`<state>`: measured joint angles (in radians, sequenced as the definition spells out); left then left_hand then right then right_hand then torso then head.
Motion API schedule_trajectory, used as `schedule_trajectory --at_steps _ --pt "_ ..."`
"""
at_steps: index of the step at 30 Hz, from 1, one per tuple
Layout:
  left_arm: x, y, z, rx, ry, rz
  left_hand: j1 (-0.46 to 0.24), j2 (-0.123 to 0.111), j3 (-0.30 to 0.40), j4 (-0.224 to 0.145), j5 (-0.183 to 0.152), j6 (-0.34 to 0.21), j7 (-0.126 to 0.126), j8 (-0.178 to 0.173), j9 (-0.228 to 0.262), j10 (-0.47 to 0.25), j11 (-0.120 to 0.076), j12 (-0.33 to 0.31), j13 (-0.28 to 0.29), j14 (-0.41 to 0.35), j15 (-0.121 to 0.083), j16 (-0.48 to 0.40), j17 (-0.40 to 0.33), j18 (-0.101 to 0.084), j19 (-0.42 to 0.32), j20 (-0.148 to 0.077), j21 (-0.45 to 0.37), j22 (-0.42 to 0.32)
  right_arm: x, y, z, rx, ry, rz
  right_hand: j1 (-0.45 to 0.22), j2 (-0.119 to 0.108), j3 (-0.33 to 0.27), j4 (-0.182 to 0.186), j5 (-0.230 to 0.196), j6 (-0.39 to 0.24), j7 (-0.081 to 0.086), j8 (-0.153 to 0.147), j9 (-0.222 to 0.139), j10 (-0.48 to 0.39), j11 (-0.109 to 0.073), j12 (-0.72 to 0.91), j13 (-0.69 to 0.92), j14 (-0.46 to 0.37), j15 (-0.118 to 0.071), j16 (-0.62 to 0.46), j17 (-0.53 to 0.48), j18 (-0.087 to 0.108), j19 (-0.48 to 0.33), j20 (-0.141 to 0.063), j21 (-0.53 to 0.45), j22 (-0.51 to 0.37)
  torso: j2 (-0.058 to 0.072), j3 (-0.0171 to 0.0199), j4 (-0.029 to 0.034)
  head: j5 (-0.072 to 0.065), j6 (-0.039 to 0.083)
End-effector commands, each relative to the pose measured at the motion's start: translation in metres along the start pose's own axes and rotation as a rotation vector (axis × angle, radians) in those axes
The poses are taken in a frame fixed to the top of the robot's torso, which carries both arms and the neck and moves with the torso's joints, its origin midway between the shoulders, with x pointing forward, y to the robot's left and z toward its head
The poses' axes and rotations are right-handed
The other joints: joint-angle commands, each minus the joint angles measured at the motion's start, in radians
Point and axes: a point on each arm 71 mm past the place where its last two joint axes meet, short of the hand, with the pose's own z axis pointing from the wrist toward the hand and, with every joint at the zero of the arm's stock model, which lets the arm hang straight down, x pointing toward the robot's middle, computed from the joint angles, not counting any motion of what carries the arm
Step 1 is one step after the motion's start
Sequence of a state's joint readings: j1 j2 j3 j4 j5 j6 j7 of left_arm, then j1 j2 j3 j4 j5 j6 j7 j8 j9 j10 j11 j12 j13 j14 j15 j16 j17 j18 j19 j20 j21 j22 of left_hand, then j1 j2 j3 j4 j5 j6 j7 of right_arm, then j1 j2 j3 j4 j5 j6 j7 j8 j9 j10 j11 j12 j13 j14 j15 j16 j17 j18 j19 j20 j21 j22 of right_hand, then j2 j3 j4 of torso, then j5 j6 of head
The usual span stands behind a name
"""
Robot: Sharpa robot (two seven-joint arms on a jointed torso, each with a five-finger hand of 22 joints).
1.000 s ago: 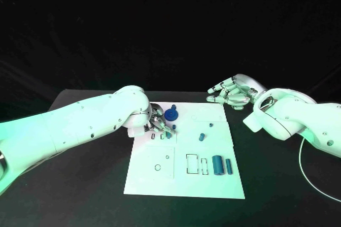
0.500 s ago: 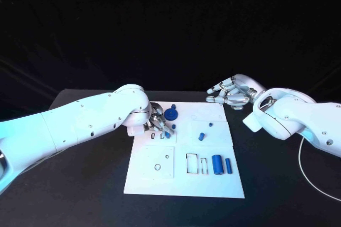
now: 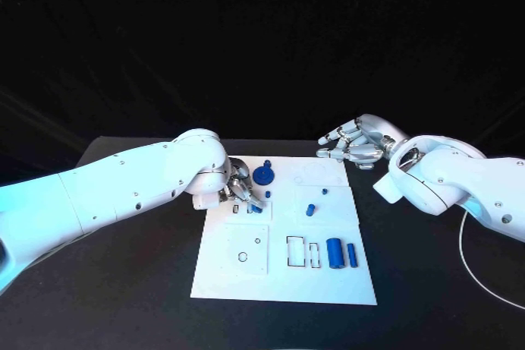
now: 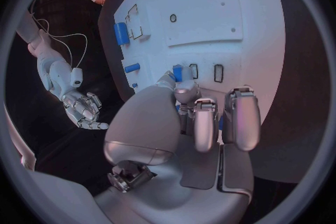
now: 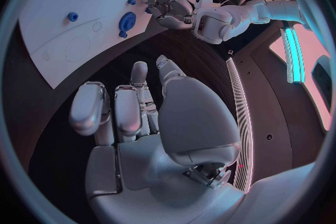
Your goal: Assemble the parts on the task board
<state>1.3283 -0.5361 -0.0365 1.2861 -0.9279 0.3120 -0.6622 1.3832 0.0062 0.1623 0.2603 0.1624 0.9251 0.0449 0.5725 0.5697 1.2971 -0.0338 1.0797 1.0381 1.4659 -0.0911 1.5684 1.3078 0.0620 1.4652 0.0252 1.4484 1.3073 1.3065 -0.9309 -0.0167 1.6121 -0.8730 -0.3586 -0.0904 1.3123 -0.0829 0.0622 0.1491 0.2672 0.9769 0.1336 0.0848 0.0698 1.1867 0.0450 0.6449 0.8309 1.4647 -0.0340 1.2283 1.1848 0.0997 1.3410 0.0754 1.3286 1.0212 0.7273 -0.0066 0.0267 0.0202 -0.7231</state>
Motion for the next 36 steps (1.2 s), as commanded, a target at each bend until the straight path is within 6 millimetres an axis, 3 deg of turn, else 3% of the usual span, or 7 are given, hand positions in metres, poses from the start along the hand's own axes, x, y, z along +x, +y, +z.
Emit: schedule_trajectory --at_steps 1,5,10,18,22,36 --pt "0.003 0.002 0.000 -0.002 -0.006 -0.004 -0.063 -0.067 0.316 -0.182 -0.003 0.004 0.001 0.007 0.021 0.011 0.006 -0.003 0.003 0.105 0.007 0.002 0.263 -0.014 0.000 0.003 -0.004 0.056 0.001 0.000 0.000 0.000 0.012 -0.004 -0.002 0.011 -0.006 -0.001 0.006 0.007 0.001 0.006 0.001 0.003 0.000 0.001 0.001 0.030 0.002 -0.002 0.000 0.007 -0.007 -0.003 -0.007 -0.001 0.000 0.0002 0.0000 0.002 0.001" --pt "0.002 0.007 -0.004 0.008 -0.042 -0.042 -0.120 -0.106 0.425 -0.207 0.031 0.006 0.000 0.024 0.045 0.021 0.005 0.005 0.010 0.105 0.006 0.002 0.263 -0.015 0.002 0.002 -0.003 0.061 0.002 0.000 0.001 0.000 0.012 -0.003 -0.002 0.012 -0.007 0.000 0.008 0.007 0.001 0.007 0.001 0.004 0.000 0.002 0.001 0.030 0.002 -0.003 -0.001 0.007 -0.007 -0.003 -0.007 -0.001 0.000 0.0008 0.0001 0.002 0.002" --pt "-0.001 0.014 -0.009 0.014 -0.081 -0.079 -0.146 -0.125 0.467 -0.226 0.055 0.006 -0.002 0.033 0.058 0.029 0.004 0.013 0.018 0.105 0.005 0.002 0.263 -0.016 0.006 0.001 0.001 0.069 0.002 -0.001 0.001 0.001 0.017 0.000 -0.008 0.012 -0.011 0.004 0.011 0.006 0.001 0.006 0.001 0.005 0.001 0.003 0.000 0.030 0.002 -0.004 -0.002 0.007 -0.008 -0.003 -0.008 -0.002 0.001 0.0013 0.0012 0.003 0.002" --pt "-0.003 0.020 -0.012 0.005 -0.120 -0.076 -0.154 -0.133 0.482 -0.236 0.064 0.009 -0.003 0.036 0.063 0.036 0.003 0.022 0.027 0.105 0.004 0.002 0.263 -0.018 0.011 0.000 0.007 0.079 0.003 -0.002 0.002 0.002 0.026 0.006 -0.026 0.014 -0.027 0.020 0.022 0.005 0.001 0.007 0.000 0.005 0.001 0.005 -0.003 0.031 0.003 -0.007 -0.002 0.007 -0.008 -0.003 -0.010 -0.004 0.001 -0.0002 0.0007 0.007 0.001" --pt "-0.003 0.021 -0.011 -0.006 -0.144 -0.045 -0.157 -0.135 0.486 -0.239 0.066 0.009 -0.004 0.037 0.064 0.038 0.002 0.024 0.029 0.105 0.003 0.002 0.263 -0.019 0.013 -0.001 0.009 0.082 0.004 -0.002 0.002 0.003 0.033 0.009 -0.040 0.015 -0.043 0.033 0.044 0.004 0.001 0.008 0.000 0.005 0.002 0.007 -0.004 0.031 0.003 -0.009 -0.003 0.008 -0.008 -0.002 -0.011 -0.007 0.001 -0.0002 -0.0011 0.015 0.000" --pt "0.003 0.021 -0.006 -0.030 -0.109 0.023 -0.160 -0.137 0.492 -0.242 0.070 0.010 -0.004 0.038 0.066 0.040 0.002 0.025 0.030 0.105 0.003 0.002 0.263 -0.019 0.014 -0.001 0.010 0.084 0.004 -0.002 0.002 0.009 0.041 0.013 -0.044 0.019 -0.051 0.040 0.053 0.004 0.001 0.008 0.000 0.005 0.002 0.010 -0.004 0.032 0.003 -0.010 -0.004 0.008 -0.008 -0.002 -0.012 -0.008 0.001 -0.0001 -0.0004 0.015 -0.001"
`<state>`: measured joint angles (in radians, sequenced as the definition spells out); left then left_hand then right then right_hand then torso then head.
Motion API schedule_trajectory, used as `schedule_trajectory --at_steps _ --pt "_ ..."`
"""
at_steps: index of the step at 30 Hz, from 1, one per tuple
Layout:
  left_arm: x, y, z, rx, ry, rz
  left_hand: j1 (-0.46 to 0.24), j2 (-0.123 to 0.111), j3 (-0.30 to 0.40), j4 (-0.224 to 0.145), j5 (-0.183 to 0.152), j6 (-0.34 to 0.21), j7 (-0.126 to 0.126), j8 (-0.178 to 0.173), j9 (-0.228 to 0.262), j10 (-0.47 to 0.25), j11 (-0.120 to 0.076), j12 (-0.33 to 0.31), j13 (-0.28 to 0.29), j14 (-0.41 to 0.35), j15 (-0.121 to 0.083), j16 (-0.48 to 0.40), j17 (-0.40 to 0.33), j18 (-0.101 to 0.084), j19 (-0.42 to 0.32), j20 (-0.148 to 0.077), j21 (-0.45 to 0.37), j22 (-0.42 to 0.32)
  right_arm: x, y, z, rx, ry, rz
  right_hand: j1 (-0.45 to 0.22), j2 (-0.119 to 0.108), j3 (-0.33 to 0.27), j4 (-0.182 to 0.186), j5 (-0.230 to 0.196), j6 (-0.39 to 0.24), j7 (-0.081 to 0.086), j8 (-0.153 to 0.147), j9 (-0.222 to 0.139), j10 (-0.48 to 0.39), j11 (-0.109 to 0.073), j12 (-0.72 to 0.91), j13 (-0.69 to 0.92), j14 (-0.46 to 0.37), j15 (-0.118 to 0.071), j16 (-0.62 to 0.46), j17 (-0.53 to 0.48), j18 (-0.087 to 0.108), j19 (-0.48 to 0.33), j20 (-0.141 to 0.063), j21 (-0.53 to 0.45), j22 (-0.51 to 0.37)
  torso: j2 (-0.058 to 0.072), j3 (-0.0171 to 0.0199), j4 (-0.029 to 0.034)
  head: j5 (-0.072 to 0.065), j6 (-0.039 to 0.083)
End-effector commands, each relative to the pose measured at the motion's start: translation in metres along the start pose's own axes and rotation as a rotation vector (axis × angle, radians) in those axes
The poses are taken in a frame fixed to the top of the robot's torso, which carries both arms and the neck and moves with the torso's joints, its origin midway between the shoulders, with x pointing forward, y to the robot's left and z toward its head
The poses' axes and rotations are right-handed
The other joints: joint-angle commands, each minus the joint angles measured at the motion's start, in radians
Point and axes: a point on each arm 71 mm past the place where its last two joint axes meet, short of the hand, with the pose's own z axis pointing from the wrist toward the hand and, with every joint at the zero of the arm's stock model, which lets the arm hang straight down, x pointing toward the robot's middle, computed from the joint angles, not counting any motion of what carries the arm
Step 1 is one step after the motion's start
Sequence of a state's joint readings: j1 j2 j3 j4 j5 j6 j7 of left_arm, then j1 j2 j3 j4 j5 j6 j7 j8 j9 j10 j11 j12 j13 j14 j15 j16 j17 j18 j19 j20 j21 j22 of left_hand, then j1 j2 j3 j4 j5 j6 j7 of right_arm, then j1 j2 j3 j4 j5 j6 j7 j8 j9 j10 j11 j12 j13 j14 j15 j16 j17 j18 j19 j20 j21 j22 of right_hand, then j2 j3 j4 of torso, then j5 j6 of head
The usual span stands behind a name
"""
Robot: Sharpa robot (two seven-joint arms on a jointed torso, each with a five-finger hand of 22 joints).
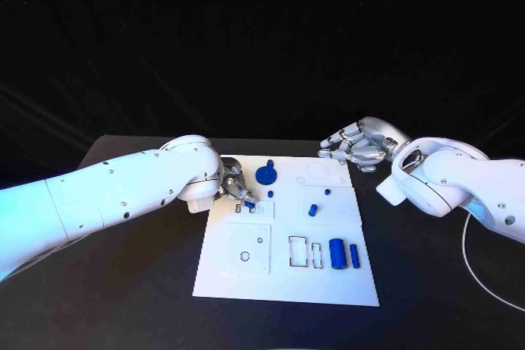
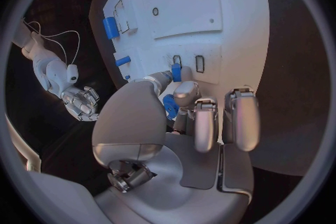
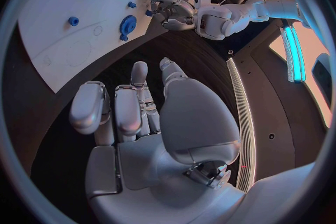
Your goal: Assemble the parts on the task board
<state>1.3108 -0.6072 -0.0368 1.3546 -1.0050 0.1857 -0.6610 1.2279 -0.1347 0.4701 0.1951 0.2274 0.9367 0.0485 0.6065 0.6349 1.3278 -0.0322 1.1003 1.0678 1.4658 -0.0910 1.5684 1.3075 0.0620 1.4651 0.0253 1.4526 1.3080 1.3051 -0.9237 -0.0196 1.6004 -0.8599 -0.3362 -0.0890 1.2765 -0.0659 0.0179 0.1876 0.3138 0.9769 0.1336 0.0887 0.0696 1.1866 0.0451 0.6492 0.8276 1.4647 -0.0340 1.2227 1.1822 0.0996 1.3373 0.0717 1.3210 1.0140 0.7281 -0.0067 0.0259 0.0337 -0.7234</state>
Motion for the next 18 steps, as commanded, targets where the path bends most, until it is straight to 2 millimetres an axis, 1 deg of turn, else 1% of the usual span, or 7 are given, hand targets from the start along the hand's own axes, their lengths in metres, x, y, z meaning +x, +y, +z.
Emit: schedule_trajectory --at_steps 1,5,9,11,12,14,18 --pt "0.0036 -0.0002 0.0016 -0.004 0.021 0.052 -0.005 0.004 0.184 -0.176 0.005 -0.001 -0.007 0.004 0.001 0.009 0.000 0.005 0.000 0.105 0.003 0.002 0.263 -0.019 0.014 -0.001 0.006 0.084 0.0018 0.0002 -0.0001 0.000 0.018 0.004 -0.008 0.002 -0.007 0.001 0.006 0.004 0.001 0.004 0.000 0.005 0.002 0.006 -0.001 0.032 0.003 -0.005 -0.001 0.008 -0.004 0.001 -0.005 -0.001 0.001 0.0001 0.0001 0.002 -0.001" --pt "0.0046 -0.0014 0.0027 -0.007 0.027 0.065 -0.006 0.004 0.186 -0.177 0.006 -0.001 -0.008 0.004 0.001 0.009 0.000 0.005 0.000 0.105 0.003 0.002 0.263 -0.019 0.014 -0.001 0.006 0.083 0.0020 0.0002 -0.0002 0.001 0.019 0.006 -0.008 0.002 -0.007 0.001 0.006 0.004 0.001 0.004 0.000 0.005 0.002 0.006 -0.001 0.032 0.003 -0.005 -0.001 0.008 -0.004 0.001 -0.005 -0.001 0.001 0.0001 0.0009 0.001 -0.001" --pt "0.0064 -0.0018 0.0035 -0.009 0.041 0.077 -0.006 0.004 0.186 -0.177 0.006 -0.001 -0.008 0.004 0.001 0.009 0.000 0.005 0.000 0.105 0.003 0.002 0.263 -0.019 0.014 -0.001 0.006 0.083 0.0023 0.0001 -0.0002 0.002 0.023 0.009 -0.009 0.003 -0.008 0.003 0.008 0.004 0.001 0.005 0.000 0.006 0.001 0.007 0.000 0.032 0.003 -0.004 0.000 0.008 -0.004 0.001 -0.005 -0.001 0.001 0.0002 -0.0012 0.002 -0.002" --pt "0.0074 -0.0018 0.0036 -0.009 0.050 0.084 -0.006 0.004 0.186 -0.177 0.006 -0.001 -0.008 0.004 0.001 0.009 0.000 0.005 0.000 0.105 0.003 0.002 0.263 -0.019 0.014 -0.001 0.006 0.083 0.0024 0.0000 -0.0002 0.003 0.024 0.010 -0.009 0.003 -0.008 0.003 0.008 0.004 0.001 0.005 0.000 0.006 0.001 0.007 0.000 0.032 0.003 -0.004 0.000 0.008 -0.004 0.001 -0.005 -0.001 0.001 0.0001 -0.0012 0.002 -0.002" --pt "0.0082 -0.0016 0.0035 -0.009 0.058 0.090 -0.007 0.003 0.187 -0.178 0.007 -0.001 -0.008 0.005 0.002 0.010 0.000 0.005 0.000 0.105 0.003 0.002 0.263 -0.019 0.014 -0.001 0.005 0.083 0.0025 -0.0002 -0.0002 0.004 0.027 0.012 -0.009 0.003 -0.008 0.003 0.008 0.004 0.001 0.005 0.000 0.006 0.001 0.007 0.000 0.032 0.003 -0.004 0.000 0.008 -0.004 0.001 -0.005 -0.001 0.001 -0.0001 -0.0012 0.002 -0.002" --pt "0.0093 -0.0012 0.0034 -0.009 0.070 0.099 -0.008 0.002 0.188 -0.179 0.007 -0.001 -0.008 0.005 0.002 0.010 0.000 0.004 0.000 0.105 0.003 0.002 0.263 -0.018 0.012 -0.001 0.003 0.080 0.0026 -0.0005 -0.0002 0.007 0.030 0.018 -0.009 0.004 -0.008 0.003 0.009 0.004 0.001 0.005 0.000 0.007 0.001 0.011 0.002 0.032 0.003 -0.003 0.001 0.007 -0.004 0.001 -0.004 0.000 0.001 -0.0003 -0.0009 0.003 0.003" --pt "0.0108 -0.0003 0.0032 -0.011 0.086 0.112 -0.008 0.002 0.188 -0.179 0.008 -0.001 -0.008 0.005 0.002 0.010 0.000 0.004 -0.001 0.105 0.003 0.002 0.263 -0.018 0.012 -0.001 0.003 0.079 0.0029 -0.0010 -0.0003 0.011 0.035 0.025 -0.008 0.005 -0.008 0.003 0.009 0.005 0.001 0.005 0.000 0.007 0.001 0.011 0.003 0.032 0.003 -0.003 0.001 0.007 -0.003 0.001 -0.004 0.001 0.001 -0.0001 0.0005 0.003 0.002"
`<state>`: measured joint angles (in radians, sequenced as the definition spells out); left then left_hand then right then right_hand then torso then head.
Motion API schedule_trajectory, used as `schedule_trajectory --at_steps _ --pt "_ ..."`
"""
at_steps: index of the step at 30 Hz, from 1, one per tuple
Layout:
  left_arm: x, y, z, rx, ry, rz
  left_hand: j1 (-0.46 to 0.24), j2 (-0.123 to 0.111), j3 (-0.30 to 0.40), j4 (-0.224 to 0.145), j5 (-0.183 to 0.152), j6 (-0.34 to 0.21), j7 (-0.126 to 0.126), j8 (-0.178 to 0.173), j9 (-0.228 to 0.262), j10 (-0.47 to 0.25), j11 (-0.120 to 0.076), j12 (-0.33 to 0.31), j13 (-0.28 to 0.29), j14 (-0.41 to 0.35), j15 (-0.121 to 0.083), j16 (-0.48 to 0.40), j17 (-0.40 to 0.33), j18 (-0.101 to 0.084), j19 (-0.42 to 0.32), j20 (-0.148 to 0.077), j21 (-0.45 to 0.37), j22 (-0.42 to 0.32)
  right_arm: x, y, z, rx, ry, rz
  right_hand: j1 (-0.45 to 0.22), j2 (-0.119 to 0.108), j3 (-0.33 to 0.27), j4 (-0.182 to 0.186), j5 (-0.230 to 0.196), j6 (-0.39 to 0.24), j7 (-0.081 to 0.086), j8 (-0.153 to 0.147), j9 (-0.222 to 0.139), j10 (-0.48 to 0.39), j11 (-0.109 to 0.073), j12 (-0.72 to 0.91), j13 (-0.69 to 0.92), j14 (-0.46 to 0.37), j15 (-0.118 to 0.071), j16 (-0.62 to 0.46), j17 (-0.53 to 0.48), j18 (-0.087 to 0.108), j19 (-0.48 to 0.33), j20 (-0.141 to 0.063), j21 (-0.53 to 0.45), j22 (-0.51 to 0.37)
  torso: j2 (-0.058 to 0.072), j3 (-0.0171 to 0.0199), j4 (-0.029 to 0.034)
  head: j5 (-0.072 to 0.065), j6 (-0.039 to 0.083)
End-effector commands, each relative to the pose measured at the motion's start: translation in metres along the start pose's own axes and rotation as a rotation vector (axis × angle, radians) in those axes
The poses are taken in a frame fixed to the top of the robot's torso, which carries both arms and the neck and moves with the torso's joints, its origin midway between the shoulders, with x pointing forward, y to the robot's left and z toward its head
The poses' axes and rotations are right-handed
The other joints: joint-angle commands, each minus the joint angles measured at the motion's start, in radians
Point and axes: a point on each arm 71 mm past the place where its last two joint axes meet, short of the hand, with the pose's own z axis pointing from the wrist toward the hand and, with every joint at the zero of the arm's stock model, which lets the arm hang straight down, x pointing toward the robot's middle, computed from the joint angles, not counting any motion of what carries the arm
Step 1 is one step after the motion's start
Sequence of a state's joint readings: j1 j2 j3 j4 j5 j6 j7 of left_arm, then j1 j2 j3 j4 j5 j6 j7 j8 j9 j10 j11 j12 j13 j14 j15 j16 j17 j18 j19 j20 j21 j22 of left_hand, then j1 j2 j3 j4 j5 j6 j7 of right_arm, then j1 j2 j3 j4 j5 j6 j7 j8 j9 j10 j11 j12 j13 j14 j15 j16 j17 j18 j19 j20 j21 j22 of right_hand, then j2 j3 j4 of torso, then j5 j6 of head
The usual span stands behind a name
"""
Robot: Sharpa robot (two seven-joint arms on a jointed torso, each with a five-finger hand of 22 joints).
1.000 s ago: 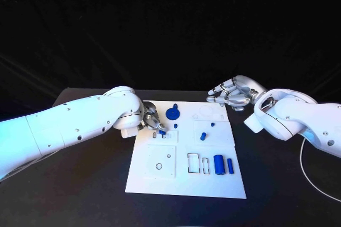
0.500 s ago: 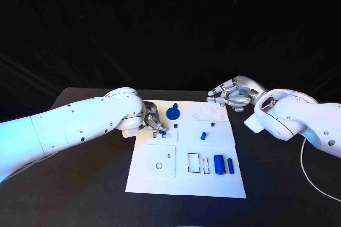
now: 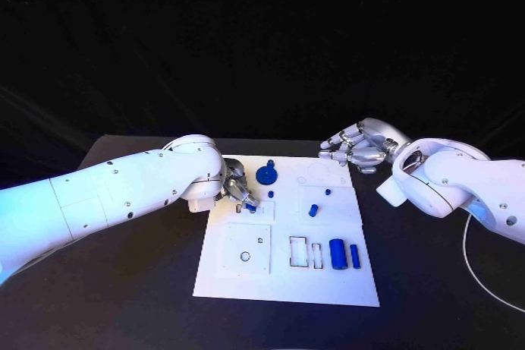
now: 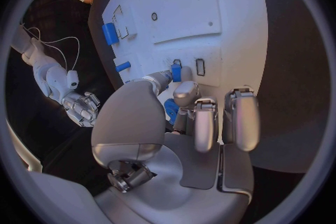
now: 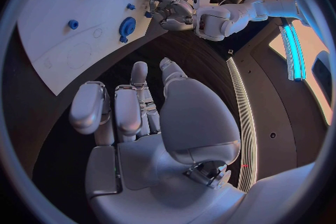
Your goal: Assemble the parts on the task board
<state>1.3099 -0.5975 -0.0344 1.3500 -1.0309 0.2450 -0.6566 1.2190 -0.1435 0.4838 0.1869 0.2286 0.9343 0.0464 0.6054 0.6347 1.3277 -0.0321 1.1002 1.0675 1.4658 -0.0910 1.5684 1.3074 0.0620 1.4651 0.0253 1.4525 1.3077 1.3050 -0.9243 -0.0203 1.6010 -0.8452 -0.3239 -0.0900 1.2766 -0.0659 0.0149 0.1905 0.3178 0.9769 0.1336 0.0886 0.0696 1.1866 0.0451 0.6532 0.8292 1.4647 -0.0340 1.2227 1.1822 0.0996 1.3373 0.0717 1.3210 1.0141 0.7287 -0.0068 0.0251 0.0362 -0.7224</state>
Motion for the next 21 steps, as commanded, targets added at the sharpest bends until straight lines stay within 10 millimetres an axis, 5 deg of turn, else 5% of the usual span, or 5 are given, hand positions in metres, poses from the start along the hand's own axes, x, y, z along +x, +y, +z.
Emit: schedule_trajectory --at_steps 1,21 --pt "0.0086 0.0033 0.0026 -0.015 0.058 0.057 0.000 0.010 0.175 -0.172 0.007 0.002 -0.006 0.006 0.003 0.009 0.000 0.003 -0.001 0.105 0.003 0.002 0.263 -0.018 0.011 -0.001 0.002 0.078 0.0018 -0.0005 0.0000 0.005 0.021 0.014 -0.008 0.005 -0.005 0.000 0.005 0.005 0.001 0.005 0.000 0.007 0.001 0.007 0.001 0.032 0.003 -0.003 0.001 0.007 -0.003 0.001 -0.004 0.001 0.000 -0.0001 0.0015 0.000 0.000" --pt "0.0116 -0.0004 0.0032 -0.013 0.075 0.079 -0.034 0.010 0.194 -0.175 0.043 0.008 -0.008 0.013 0.012 0.019 -0.001 0.010 0.005 0.105 0.003 0.002 0.263 -0.018 0.012 -0.002 0.002 0.081 0.0015 -0.0012 -0.0004 0.007 0.022 0.017 -0.007 0.006 -0.005 0.000 0.006 0.005 0.001 0.005 0.001 0.007 0.001 0.007 0.000 0.032 0.002 -0.004 0.000 0.008 -0.004 0.001 -0.004 0.000 0.000 0.0001 0.0013 0.002 -0.005"
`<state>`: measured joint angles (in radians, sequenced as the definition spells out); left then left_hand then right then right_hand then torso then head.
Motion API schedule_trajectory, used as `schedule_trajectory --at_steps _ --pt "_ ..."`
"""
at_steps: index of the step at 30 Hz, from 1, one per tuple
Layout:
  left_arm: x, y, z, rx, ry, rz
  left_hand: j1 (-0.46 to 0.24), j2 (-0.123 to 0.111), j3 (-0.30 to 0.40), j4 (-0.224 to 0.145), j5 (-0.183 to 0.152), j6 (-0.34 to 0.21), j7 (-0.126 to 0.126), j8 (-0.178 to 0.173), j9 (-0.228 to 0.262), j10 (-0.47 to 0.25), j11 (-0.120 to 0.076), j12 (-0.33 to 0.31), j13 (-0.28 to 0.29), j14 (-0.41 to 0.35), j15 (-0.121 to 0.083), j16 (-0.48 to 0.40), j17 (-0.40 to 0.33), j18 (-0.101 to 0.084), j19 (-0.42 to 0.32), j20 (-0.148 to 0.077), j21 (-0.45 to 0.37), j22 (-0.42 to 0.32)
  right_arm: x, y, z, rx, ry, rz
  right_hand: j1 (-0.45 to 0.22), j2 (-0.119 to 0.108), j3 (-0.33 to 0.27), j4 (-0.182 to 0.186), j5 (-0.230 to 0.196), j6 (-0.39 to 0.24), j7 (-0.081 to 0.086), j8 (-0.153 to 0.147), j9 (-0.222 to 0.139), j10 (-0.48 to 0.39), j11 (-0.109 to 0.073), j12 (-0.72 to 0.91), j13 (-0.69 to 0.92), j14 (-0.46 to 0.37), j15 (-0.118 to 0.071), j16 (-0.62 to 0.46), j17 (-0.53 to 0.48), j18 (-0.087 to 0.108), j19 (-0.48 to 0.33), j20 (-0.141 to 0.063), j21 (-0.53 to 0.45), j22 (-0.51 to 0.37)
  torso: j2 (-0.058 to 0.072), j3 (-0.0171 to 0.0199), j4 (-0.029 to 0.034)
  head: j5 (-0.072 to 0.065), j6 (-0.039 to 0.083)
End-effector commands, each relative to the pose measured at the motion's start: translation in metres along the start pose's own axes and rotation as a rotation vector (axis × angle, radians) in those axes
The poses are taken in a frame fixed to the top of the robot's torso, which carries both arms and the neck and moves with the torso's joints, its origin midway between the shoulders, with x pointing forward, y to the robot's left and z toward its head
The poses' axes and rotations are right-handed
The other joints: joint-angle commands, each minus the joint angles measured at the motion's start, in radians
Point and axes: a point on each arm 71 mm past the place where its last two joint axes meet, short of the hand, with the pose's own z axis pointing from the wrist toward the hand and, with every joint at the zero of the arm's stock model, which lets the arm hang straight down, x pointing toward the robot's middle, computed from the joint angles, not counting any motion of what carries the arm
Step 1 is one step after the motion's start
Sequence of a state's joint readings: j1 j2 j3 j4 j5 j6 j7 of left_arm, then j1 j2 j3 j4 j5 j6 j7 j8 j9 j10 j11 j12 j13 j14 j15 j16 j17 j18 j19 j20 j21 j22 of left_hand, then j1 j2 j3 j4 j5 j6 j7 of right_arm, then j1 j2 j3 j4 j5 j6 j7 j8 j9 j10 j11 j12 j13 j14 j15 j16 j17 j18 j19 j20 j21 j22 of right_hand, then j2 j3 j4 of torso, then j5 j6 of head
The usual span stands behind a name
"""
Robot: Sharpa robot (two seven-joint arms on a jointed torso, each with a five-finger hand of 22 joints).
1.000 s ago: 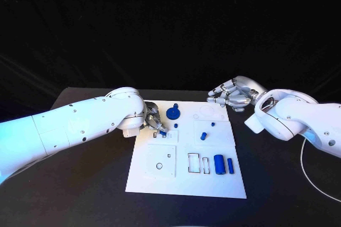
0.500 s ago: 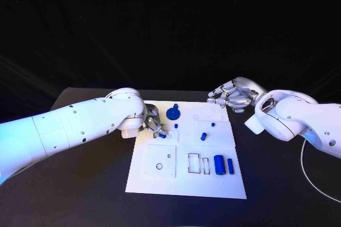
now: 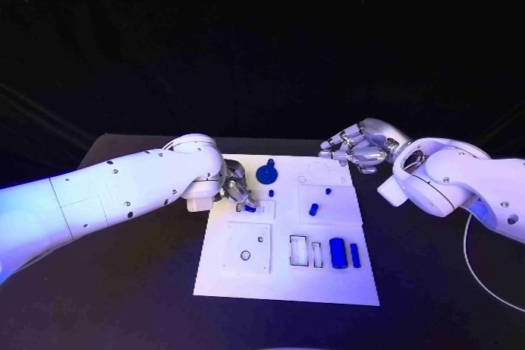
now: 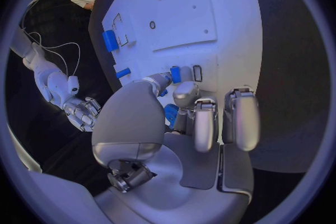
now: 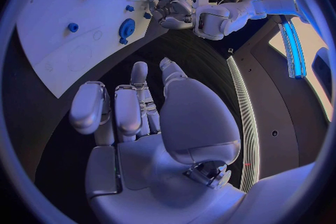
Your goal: Assemble the parts on the task board
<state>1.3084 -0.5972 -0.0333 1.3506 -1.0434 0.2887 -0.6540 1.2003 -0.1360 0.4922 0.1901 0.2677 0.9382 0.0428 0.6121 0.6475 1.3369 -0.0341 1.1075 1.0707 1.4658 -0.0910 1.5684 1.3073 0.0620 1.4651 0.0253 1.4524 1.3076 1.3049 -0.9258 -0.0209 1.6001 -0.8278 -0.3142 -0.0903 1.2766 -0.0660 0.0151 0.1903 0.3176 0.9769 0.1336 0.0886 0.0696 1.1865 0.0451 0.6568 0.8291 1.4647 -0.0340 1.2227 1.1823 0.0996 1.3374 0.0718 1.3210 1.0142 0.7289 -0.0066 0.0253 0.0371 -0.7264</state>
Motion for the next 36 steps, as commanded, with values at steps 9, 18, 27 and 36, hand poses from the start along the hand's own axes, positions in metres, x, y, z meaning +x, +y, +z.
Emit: schedule_trajectory --at_steps 9,18,27,36 --pt "0.0083 -0.0054 0.0067 -0.011 0.049 0.036 -0.092 0.045 0.175 -0.127 0.003 0.020 -0.013 0.013 0.008 0.023 -0.005 0.020 0.017 0.105 -0.002 0.002 0.264 -0.020 0.016 -0.005 0.005 0.088 0.0018 0.0004 -0.0001 0.000 0.014 0.003 -0.005 0.008 -0.006 0.000 0.009 0.005 0.001 0.005 0.001 0.006 0.001 0.003 0.000 0.032 0.002 -0.005 -0.001 0.008 -0.004 0.001 -0.005 -0.001 -0.001 0.0003 -0.0002 0.001 -0.002" --pt "0.0065 -0.0067 0.0106 -0.017 0.048 0.028 -0.139 0.062 0.158 -0.097 0.001 0.031 -0.017 0.015 0.011 0.026 -0.008 0.028 0.024 0.105 -0.005 0.002 0.264 -0.021 0.020 -0.008 0.008 0.094 0.0025 0.0011 -0.0001 -0.003 0.018 0.006 0.000 0.012 -0.007 0.000 0.014 0.005 0.001 0.006 0.001 0.005 0.001 0.003 -0.001 0.032 0.002 -0.009 -0.005 0.009 -0.006 0.001 -0.007 -0.006 0.000 0.0007 -0.0011 0.001 -0.003" --pt "0.0062 -0.0086 0.0117 -0.013 0.040 0.020 -0.226 0.057 0.061 -0.036 -0.004 0.056 -0.027 0.024 0.017 0.035 -0.015 0.037 0.029 0.105 -0.011 0.002 0.264 -0.023 0.026 -0.013 0.013 0.104 0.0032 0.0013 0.0001 -0.006 0.026 0.012 0.021 0.022 -0.006 0.000 0.124 0.003 0.002 0.006 0.000 -0.008 0.001 -0.010 -0.015 0.028 0.002 -0.026 -0.019 0.012 -0.013 0.000 -0.018 -0.023 -0.001 0.0008 -0.0004 -0.001 -0.006" --pt "0.0052 -0.0046 0.0122 -0.024 0.039 0.029 -0.246 0.045 -0.004 -0.023 -0.005 0.064 -0.030 0.027 0.020 0.036 -0.018 0.035 0.026 0.105 -0.013 0.002 0.264 -0.024 0.027 -0.016 0.013 0.107 0.0033 0.0011 0.0001 -0.006 0.028 0.013 0.021 0.021 -0.007 0.001 0.127 0.003 0.002 0.006 0.000 -0.012 0.001 -0.018 -0.022 0.026 0.002 -0.033 -0.026 0.013 -0.017 0.000 -0.022 -0.032 0.000 0.0006 -0.0005 -0.001 -0.008"
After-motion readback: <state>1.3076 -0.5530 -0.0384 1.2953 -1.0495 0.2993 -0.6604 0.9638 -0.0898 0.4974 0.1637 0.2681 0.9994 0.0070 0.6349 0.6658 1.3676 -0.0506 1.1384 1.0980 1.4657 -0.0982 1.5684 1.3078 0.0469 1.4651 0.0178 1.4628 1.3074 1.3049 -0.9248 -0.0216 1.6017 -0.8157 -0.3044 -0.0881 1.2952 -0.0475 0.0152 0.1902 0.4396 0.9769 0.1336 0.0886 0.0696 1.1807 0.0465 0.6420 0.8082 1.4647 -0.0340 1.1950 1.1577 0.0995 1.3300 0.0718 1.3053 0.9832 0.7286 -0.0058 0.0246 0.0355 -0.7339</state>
